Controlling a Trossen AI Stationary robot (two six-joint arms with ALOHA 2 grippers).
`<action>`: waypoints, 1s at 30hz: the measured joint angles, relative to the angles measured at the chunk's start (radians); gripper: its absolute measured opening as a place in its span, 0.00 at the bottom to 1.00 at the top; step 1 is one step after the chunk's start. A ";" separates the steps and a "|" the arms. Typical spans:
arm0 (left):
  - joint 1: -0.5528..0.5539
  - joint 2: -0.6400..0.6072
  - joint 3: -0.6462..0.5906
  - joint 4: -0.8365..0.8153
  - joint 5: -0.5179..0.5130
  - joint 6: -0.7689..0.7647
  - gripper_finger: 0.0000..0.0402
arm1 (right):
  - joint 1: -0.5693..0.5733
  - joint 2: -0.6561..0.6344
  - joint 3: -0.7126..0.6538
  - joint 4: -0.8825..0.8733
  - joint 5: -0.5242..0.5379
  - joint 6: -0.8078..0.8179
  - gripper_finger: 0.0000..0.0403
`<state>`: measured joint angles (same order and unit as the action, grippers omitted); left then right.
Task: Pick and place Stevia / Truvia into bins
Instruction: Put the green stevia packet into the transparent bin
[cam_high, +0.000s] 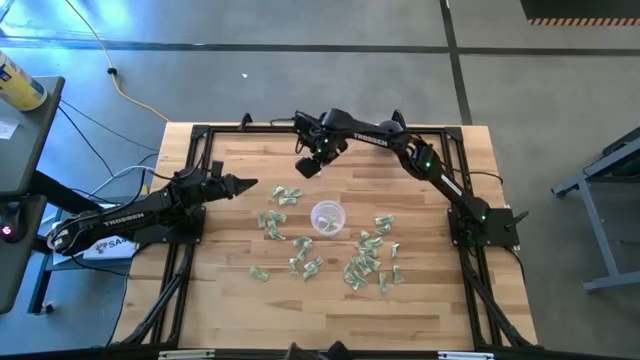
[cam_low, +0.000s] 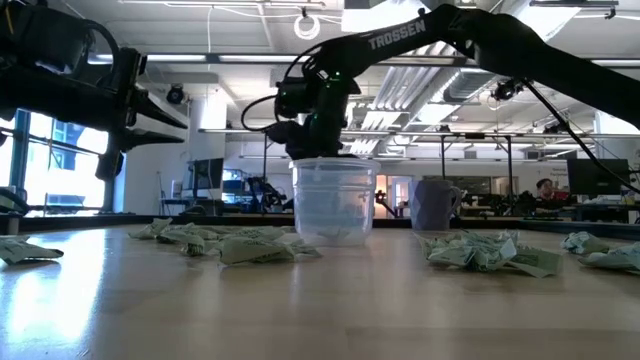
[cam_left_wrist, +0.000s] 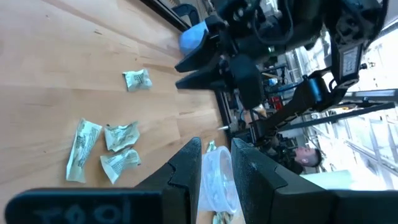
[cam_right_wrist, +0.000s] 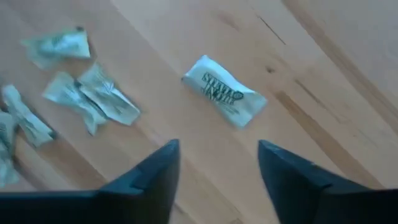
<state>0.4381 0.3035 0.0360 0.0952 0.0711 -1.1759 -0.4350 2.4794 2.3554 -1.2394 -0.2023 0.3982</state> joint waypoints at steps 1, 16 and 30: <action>0.000 0.000 0.000 0.000 0.000 -0.001 0.31 | -0.005 0.000 0.000 0.005 -0.012 0.010 0.41; 0.000 0.000 0.000 0.002 -0.002 -0.008 0.31 | -0.092 0.036 -0.003 0.148 -0.245 0.332 0.02; 0.000 0.000 0.000 0.000 -0.082 -0.010 0.31 | -0.160 0.092 -0.002 0.014 -0.493 0.392 0.01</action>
<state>0.4384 0.3036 0.0360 0.0952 -0.0105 -1.1862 -0.5946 2.5717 2.3529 -1.2258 -0.6958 0.7906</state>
